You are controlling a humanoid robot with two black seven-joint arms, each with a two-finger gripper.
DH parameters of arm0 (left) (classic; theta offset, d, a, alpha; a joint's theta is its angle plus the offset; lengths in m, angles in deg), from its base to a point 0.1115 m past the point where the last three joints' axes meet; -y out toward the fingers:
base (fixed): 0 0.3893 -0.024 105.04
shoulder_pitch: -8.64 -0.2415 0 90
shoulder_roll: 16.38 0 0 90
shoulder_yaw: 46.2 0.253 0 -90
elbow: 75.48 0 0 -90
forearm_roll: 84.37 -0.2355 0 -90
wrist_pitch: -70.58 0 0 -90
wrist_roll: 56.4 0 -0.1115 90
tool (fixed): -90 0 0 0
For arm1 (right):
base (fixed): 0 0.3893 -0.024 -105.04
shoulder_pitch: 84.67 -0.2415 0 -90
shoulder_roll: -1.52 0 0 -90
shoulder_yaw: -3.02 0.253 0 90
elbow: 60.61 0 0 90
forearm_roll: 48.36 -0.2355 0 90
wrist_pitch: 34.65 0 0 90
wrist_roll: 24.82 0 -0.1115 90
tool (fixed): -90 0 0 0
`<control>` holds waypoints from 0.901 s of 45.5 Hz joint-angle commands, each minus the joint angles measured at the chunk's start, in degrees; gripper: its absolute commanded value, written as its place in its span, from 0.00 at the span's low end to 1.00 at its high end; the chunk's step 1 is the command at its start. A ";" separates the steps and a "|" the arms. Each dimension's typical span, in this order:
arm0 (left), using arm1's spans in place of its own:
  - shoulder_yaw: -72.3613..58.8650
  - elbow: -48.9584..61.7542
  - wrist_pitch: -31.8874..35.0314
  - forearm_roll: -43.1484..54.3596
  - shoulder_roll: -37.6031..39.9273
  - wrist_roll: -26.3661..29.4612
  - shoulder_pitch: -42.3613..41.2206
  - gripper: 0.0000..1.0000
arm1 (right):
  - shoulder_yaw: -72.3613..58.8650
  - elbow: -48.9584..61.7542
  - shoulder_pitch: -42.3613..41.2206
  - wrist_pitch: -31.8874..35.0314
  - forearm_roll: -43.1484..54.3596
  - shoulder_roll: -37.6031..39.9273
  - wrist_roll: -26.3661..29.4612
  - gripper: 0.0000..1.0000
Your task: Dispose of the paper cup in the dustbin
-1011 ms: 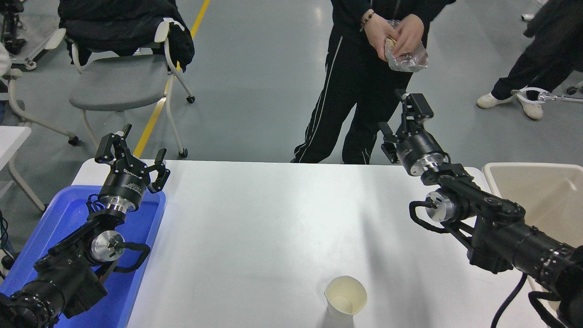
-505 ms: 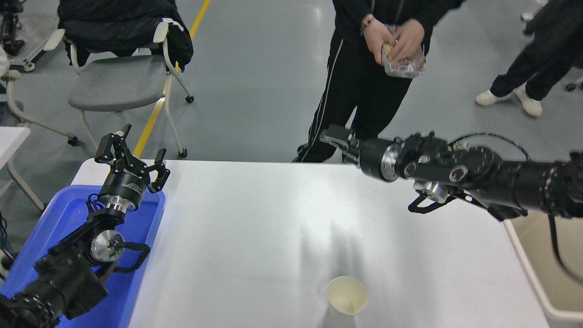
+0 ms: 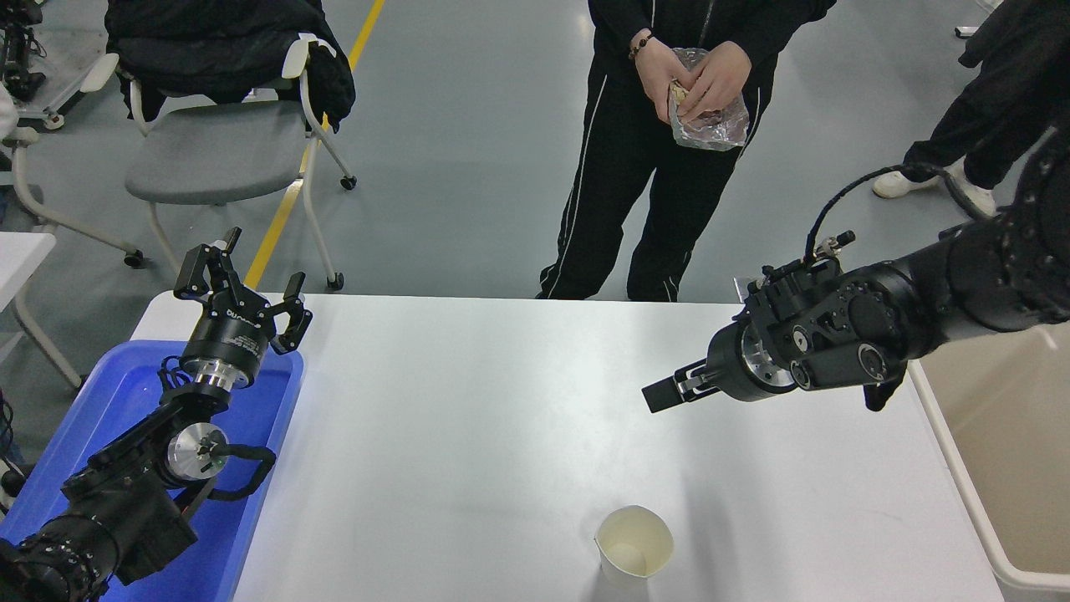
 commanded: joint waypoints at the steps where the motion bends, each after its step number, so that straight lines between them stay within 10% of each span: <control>1: 0.00 0.01 0.00 0.00 0.02 0.01 0.00 1.00 | 1.15 -5.54 -0.59 0.31 5.36 -0.72 -0.24 0.99; 41: 0.00 0.01 0.00 0.00 0.02 0.01 0.00 1.00 | 8.19 1.57 16.99 -1.62 4.57 -0.72 0.11 0.99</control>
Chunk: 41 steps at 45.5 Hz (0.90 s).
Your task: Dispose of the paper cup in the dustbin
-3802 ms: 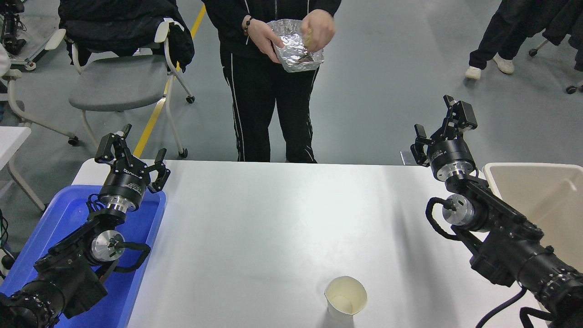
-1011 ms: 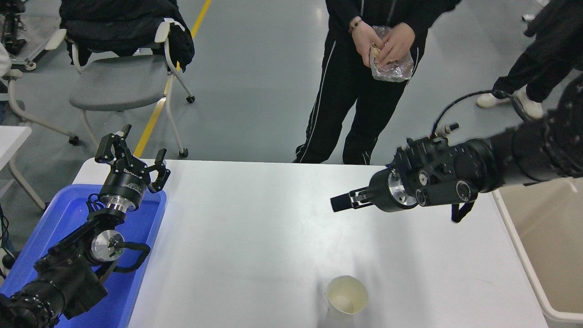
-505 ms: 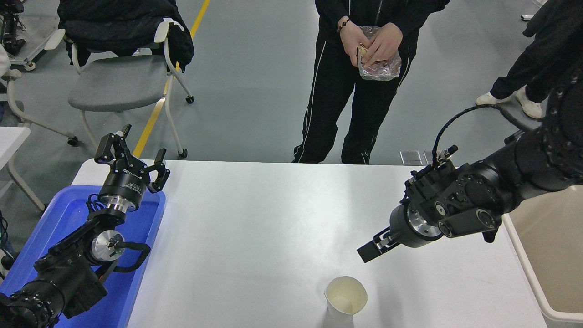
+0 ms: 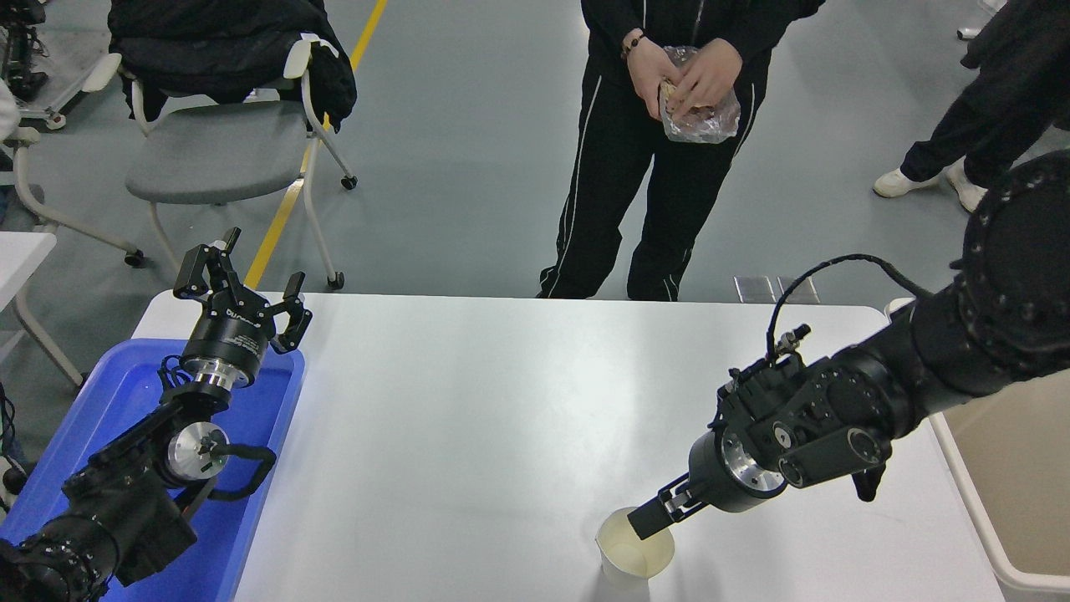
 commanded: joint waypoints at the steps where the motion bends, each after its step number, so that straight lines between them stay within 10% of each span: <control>1: 0.00 0.00 0.00 0.00 0.04 0.01 0.00 1.00 | 0.13 2.31 5.33 -1.24 0.53 -0.01 -0.04 0.99; 15: 0.00 0.00 0.00 0.00 -0.05 0.01 0.00 1.00 | -1.01 3.01 9.20 -9.06 8.35 -0.01 -0.13 0.84; 29: 0.00 0.00 0.00 0.00 0.04 0.01 0.00 1.00 | -4.61 3.36 8.50 -8.27 8.35 -0.01 -0.22 0.00; 41: 0.00 0.00 0.00 0.00 -0.05 0.01 0.00 1.00 | -4.53 3.36 7.89 -7.22 5.27 -0.01 -0.31 0.00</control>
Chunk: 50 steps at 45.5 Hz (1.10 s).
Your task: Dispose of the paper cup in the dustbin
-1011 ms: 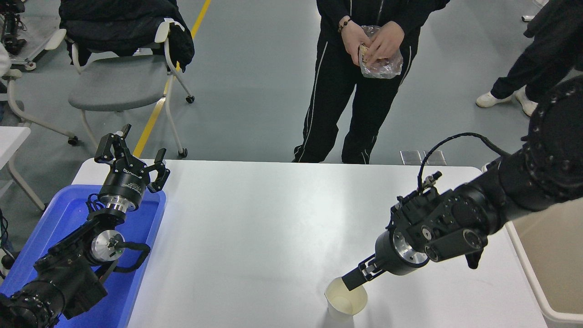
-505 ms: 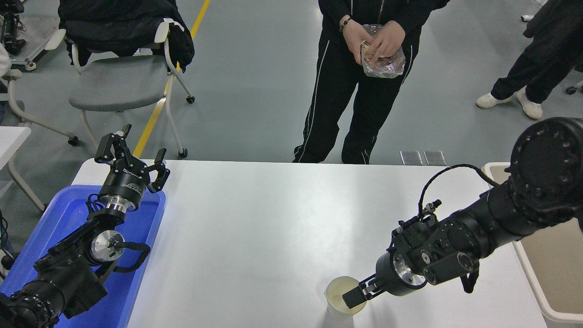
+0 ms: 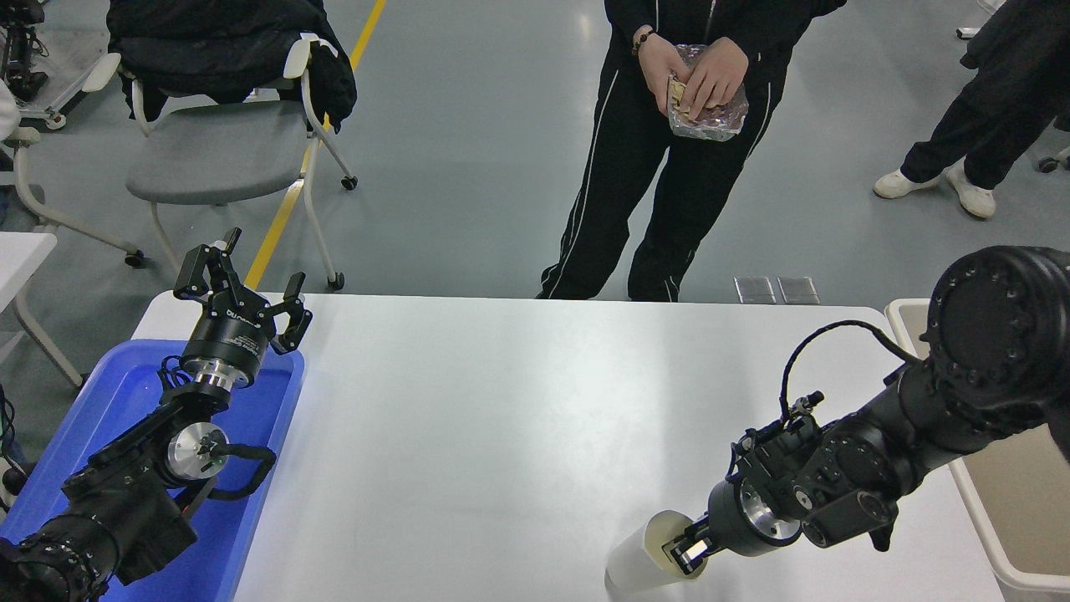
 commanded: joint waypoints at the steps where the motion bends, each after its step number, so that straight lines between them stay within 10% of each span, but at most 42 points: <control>1: 0.00 0.01 0.00 0.00 -0.07 0.01 0.00 1.00 | -0.51 0.12 -0.37 0.31 -0.93 0.00 -0.04 0.00; 50: 0.00 0.01 0.00 0.00 0.02 0.01 0.00 1.00 | 27.26 3.54 -11.80 0.05 -8.39 3.86 -8.39 0.00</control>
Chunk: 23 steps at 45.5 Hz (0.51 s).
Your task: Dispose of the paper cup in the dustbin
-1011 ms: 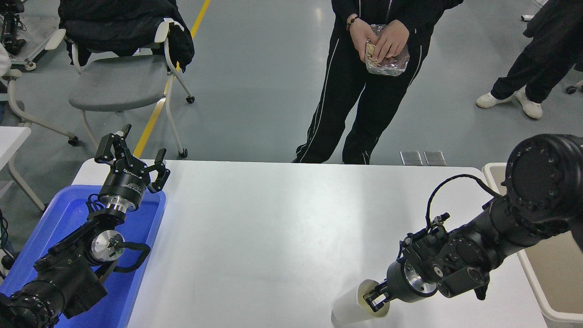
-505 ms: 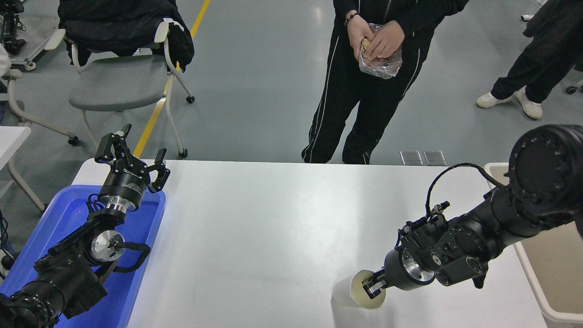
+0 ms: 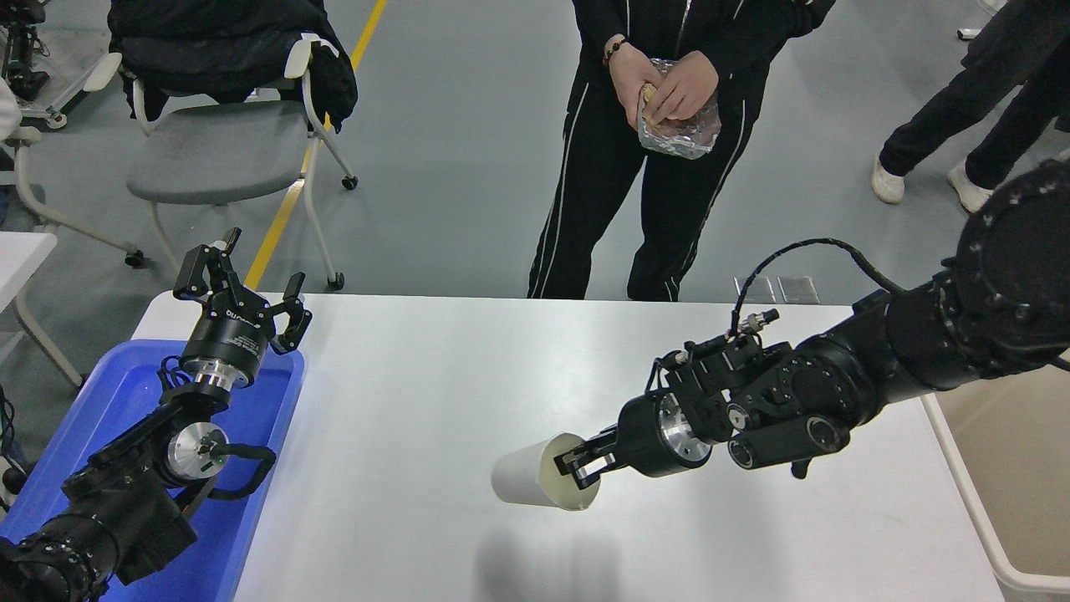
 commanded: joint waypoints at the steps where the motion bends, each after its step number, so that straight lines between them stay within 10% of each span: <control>1: 0.00 0.00 0.00 0.01 0.03 0.00 0.00 1.00 | 8.33 3.24 -0.06 -0.04 -3.51 4.39 -0.84 0.00; 23: 0.00 0.00 0.00 0.01 0.03 0.00 0.00 1.00 | 28.46 27.76 16.11 4.35 -17.22 22.15 -0.66 0.00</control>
